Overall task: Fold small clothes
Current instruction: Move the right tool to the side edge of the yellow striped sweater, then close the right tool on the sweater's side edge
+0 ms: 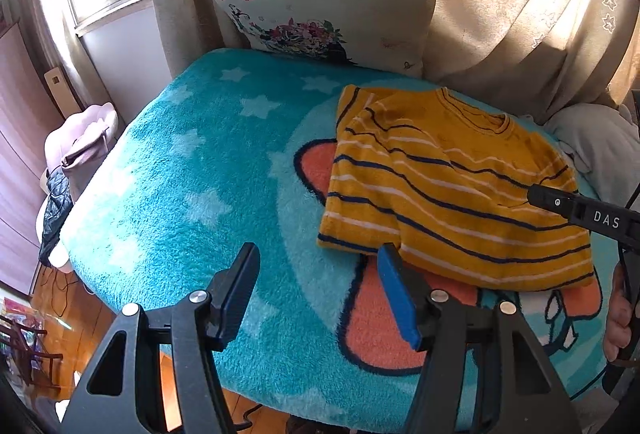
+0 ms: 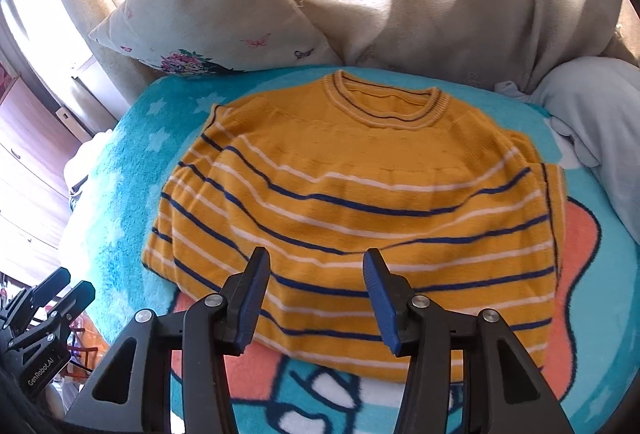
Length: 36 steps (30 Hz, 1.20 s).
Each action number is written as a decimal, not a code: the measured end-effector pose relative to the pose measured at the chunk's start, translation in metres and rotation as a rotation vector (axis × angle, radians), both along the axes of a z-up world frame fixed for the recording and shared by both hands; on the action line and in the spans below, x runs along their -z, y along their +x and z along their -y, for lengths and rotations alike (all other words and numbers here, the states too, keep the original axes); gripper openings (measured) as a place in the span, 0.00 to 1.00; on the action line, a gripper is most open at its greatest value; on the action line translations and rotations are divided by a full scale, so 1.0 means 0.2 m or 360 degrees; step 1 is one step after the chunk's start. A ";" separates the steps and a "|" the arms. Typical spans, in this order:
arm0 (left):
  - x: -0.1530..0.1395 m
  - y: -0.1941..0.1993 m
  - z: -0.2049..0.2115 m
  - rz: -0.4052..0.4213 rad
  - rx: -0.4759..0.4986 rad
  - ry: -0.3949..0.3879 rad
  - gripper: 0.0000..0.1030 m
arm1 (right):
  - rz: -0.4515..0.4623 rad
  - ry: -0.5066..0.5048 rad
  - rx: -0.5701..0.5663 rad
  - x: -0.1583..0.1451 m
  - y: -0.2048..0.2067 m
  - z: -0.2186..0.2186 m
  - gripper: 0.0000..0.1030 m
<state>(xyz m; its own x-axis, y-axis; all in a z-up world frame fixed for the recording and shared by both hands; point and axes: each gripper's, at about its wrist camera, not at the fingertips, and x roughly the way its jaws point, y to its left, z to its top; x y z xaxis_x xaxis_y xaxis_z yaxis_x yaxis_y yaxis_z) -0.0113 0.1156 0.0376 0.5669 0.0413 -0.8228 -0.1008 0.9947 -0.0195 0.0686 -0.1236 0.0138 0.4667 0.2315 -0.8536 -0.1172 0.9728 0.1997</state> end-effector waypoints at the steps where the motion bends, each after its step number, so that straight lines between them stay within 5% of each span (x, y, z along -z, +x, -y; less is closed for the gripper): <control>1: 0.00 0.00 0.01 0.0001 0.0001 -0.0001 0.59 | -0.0004 0.0006 0.0003 0.00 0.00 0.01 0.51; 10: 0.03 0.01 0.00 -0.0020 -0.0026 -0.0044 0.59 | -0.0012 0.0003 -0.0026 0.00 -0.02 0.01 0.51; 21: 0.14 0.15 -0.32 -0.0092 -0.0221 -0.0239 0.59 | -0.0047 -0.0012 -0.0104 0.04 0.09 -0.20 0.52; 29: 0.28 0.33 -0.42 -0.0163 -0.0111 -0.0631 0.59 | -0.0247 0.0255 -0.0237 0.11 0.39 -0.50 0.57; 36: 0.41 0.52 -0.37 -0.0235 0.0058 -0.0832 0.59 | -0.0370 0.0084 -0.0278 0.21 0.65 -0.74 0.57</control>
